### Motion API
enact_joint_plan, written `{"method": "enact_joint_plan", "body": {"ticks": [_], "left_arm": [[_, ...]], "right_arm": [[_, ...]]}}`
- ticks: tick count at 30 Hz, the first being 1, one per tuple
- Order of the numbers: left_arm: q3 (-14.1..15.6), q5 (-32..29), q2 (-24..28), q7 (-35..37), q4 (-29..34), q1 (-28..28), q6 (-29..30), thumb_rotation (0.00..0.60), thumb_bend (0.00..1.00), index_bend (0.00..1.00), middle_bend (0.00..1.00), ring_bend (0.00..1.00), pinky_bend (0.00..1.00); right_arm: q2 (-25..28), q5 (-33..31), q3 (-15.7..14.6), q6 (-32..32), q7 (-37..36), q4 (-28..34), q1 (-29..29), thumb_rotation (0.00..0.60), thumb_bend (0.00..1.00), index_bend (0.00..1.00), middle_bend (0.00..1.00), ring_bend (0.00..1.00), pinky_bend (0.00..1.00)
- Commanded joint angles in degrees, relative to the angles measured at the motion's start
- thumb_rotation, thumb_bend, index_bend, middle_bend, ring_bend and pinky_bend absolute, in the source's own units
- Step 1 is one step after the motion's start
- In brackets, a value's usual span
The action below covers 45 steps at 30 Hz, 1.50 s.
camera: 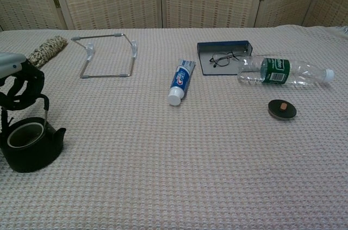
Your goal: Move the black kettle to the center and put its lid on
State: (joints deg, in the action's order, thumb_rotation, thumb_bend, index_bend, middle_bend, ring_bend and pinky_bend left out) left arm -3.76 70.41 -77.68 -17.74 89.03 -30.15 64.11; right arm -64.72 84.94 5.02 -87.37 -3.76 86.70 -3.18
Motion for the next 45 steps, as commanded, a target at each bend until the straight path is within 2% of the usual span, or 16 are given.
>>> {"method": "enact_joint_plan", "body": {"ticks": [1,12,22,32,45], "left_arm": [[0.11,2.82,0.34,1.56,-0.07,0.40,1.77,0.600,0.51,0.63,0.67,0.67,0.12],[-0.24,13.83,1.72,4.52,1.41,-0.46,6.38,0.600,0.52,0.63,0.67,0.67,0.15],[-2.71,18.33,0.05,2.79,4.66,-5.85,3.14,0.600,0.52,0.63,0.67,0.67,0.16],[-5.92,18.52,-4.71,-0.70,5.97,-12.12,-1.86,0.600,0.52,0.63,0.67,0.67,0.16],[-9.34,15.75,-13.19,-2.30,0.37,-20.90,-9.07,0.600,0.52,0.63,0.67,0.67,0.16]], "right_arm": [[0.05,0.06,0.00,-0.19,0.01,0.09,0.12,0.600,0.32,0.18,0.19,0.22,0.07],[0.40,-0.17,0.75,-2.10,-0.90,0.33,0.98,0.600,0.32,0.18,0.20,0.22,0.07],[0.93,0.63,0.42,-2.87,-0.75,1.34,1.55,0.600,0.32,0.18,0.20,0.22,0.07],[1.28,1.03,0.02,-4.23,-1.18,1.47,2.75,0.600,0.32,0.18,0.20,0.22,0.07],[1.75,0.59,0.18,-4.63,-1.53,1.47,3.50,0.600,0.32,0.18,0.20,0.22,0.07]]}}
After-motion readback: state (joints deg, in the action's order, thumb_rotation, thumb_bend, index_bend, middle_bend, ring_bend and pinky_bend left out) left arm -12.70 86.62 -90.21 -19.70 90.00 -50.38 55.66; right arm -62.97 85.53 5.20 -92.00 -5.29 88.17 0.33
